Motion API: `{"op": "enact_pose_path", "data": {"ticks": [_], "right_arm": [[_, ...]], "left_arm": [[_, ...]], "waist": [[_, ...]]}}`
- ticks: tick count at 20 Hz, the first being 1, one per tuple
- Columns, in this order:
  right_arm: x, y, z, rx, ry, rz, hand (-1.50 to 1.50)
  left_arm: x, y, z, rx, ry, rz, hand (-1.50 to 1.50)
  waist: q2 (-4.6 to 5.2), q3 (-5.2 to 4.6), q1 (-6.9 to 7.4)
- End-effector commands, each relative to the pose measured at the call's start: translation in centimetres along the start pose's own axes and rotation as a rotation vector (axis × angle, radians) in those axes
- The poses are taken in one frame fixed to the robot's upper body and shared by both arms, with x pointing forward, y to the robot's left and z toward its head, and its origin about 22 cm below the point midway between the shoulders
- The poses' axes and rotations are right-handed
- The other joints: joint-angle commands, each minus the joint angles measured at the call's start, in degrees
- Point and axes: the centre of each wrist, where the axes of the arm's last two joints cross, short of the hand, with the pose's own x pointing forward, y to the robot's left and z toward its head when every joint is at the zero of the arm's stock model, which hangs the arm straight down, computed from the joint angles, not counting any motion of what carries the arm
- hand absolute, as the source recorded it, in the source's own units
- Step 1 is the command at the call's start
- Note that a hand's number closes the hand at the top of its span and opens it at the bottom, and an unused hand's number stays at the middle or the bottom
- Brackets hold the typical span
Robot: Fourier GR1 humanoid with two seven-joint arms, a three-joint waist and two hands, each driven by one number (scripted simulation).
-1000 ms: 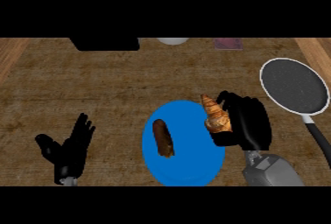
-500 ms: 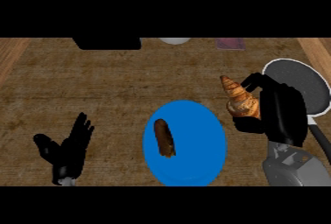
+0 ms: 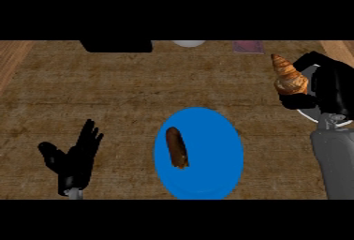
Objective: Pick the croissant from the plate and place it in the pan
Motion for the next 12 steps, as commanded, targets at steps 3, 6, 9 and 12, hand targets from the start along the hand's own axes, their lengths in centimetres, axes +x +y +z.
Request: {"op": "enact_pose_path", "data": {"ticks": [3,6,9,12], "right_arm": [[-5.8,1.0,-5.4,-0.068,0.058,0.046,1.5],[-8.1,1.0,-7.2,-0.069,0.071,0.082,1.5],[-10.6,2.5,-7.4,-0.077,0.091,0.035,1.5],[-12.8,0.6,-8.6,-0.08,0.107,0.005,1.5]], "left_arm": [[0.7,0.2,-0.3,-0.005,-0.014,0.009,0.0],[1.3,-0.6,-0.5,-0.019,-0.002,0.001,0.0],[-0.4,-1.6,-0.8,-0.038,-0.016,-0.006,0.0],[0.5,-1.6,-1.1,-0.069,-0.023,-0.013,0.0]], "waist": [[0.45,0.01,1.13],[0.51,0.03,1.32],[1.05,0.09,2.1],[1.28,0.16,2.67]]}}
